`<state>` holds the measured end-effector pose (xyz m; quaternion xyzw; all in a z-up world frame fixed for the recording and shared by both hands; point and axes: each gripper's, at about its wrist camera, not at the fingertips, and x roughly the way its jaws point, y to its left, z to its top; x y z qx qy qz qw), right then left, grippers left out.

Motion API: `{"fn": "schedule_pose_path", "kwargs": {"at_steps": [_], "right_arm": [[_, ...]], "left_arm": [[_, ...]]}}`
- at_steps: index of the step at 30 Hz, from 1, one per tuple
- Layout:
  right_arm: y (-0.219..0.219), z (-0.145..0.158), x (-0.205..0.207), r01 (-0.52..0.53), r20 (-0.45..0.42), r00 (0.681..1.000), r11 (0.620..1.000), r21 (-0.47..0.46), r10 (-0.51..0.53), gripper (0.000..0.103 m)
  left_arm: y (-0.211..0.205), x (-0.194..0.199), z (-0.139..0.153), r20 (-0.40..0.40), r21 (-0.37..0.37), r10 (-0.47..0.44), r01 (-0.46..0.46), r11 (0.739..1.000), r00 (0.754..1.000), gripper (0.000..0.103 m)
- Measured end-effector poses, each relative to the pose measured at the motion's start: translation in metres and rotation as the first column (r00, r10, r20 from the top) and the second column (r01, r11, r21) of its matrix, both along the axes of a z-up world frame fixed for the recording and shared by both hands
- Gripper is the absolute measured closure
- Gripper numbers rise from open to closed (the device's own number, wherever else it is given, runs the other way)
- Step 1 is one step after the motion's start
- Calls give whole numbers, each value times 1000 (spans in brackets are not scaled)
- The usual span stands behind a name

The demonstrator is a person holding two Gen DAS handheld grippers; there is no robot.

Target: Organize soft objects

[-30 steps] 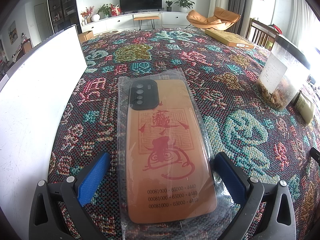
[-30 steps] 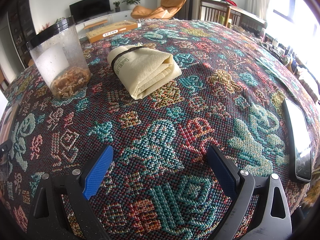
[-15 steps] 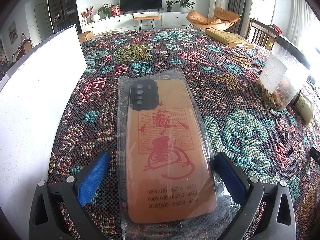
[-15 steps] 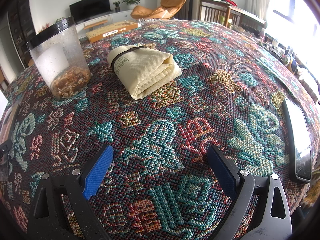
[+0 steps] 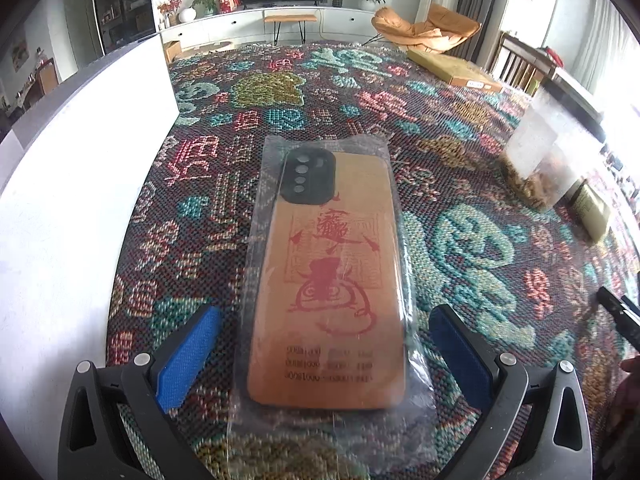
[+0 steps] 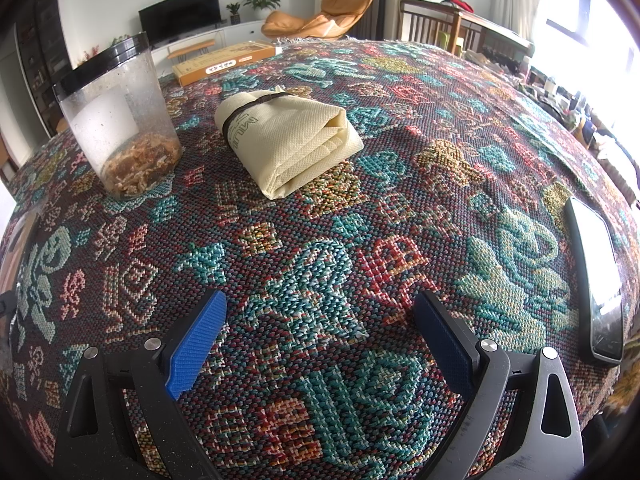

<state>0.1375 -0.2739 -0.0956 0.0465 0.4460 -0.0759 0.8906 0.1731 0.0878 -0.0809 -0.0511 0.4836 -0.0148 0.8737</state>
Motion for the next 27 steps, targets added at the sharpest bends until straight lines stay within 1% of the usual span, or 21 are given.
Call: {"fn": "schedule_pose_path", "kwargs": {"at_steps": [1, 3, 6, 7, 8, 9, 10, 11, 12, 13, 14, 16, 17, 19, 21, 22, 23, 24, 25, 26, 27], "right_arm": [[0, 0, 0, 0, 0, 1000, 1000, 0, 0, 7], [0, 0, 0, 0, 0, 1000, 1000, 0, 0, 7], [-1, 1, -1, -1, 4, 1000, 1000, 11, 1, 7], [-4, 2, -4, 3, 18, 1000, 999, 41, -3, 9], [-14, 4, -6, 9, 53, 998, 994, 110, -15, 9], [-24, 12, -14, 5, 115, 993, 980, 197, -28, 9], [-33, 19, -20, 4, 172, 984, 966, 258, -50, 8], [-39, 25, -21, 7, 202, 977, 964, 265, -63, 8], [-40, 30, -17, -4, 214, 976, 974, 227, -46, 8], [-39, 36, -7, -39, 205, 979, 984, 174, 3, 8], [-39, 40, 6, -83, 184, 981, 987, 134, 57, 8], [-31, 51, 31, -171, 152, 976, 983, 69, 159, 8], [-24, 56, 45, -215, 136, 969, 976, 38, 208, 8], [-5, 57, 74, -314, 78, 946, 949, -15, 315, 8], [13, 50, 99, -383, 17, 922, 919, -98, 386, 8], [22, 40, 110, -416, -22, 909, 901, -125, 417, 11], [29, 28, 121, -441, -81, 897, 888, -133, 433, 15], [31, 12, 127, -451, -159, 889, 883, -129, 430, 30], [28, 3, 133, -437, -208, 890, 889, -139, 405, 51], [21, 7, 133, -411, -168, 904, 906, -97, 392, 60], [12, 12, 133, -375, -148, 919, 925, -50, 365, 63]], "left_arm": [[2, -5, 3, 7, -13, 4, -4, 1000, 1000, 0], [3, -8, 8, 9, 4, 1, -1, 1000, 1000, 0], [-4, 2, 7, -1, 88, -22, 22, 996, 1000, 0], [-8, 8, 5, -17, 100, -35, 36, 994, 999, 0], [-12, 14, 0, -41, 103, -51, 55, 993, 998, 0], [-16, 19, -5, -65, 107, -66, 73, 992, 996, 0], [-20, 23, -10, -83, 119, -80, 90, 989, 993, 0], [-25, 25, -11, -84, 132, -93, 104, 986, 992, 0], [-27, 27, -12, -75, 135, -101, 110, 985, 992, 0], [-29, 29, -12, -78, 140, -100, 111, 984, 992, 0], [-28, 32, -12, -83, 132, -95, 106, 986, 992, 0], [-22, 38, -14, -104, 91, -79, 88, 992, 991, 0], [-21, 39, -13, -108, 89, -73, 83, 993, 991, 0], [-24, 42, -14, -127, 98, -73, 86, 991, 989, 0], [-24, 42, -14, -140, 98, -57, 71, 993, 989, 0], [-25, 42, -14, -147, 101, -50, 65, 993, 988, 0], [-26, 41, -14, -154, 103, -44, 60, 993, 987, 0], [-26, 40, -13, -156, 99, -41, 57, 993, 987, 6], [-26, 37, -9, -143, 91, -42, 55, 994, 989, 14], [-26, 34, -4, -125, 94, -39, 51, 994, 991, 29], [-27, 33, -1, -128, 80, -44, 54, 995, 991, 29]]}}
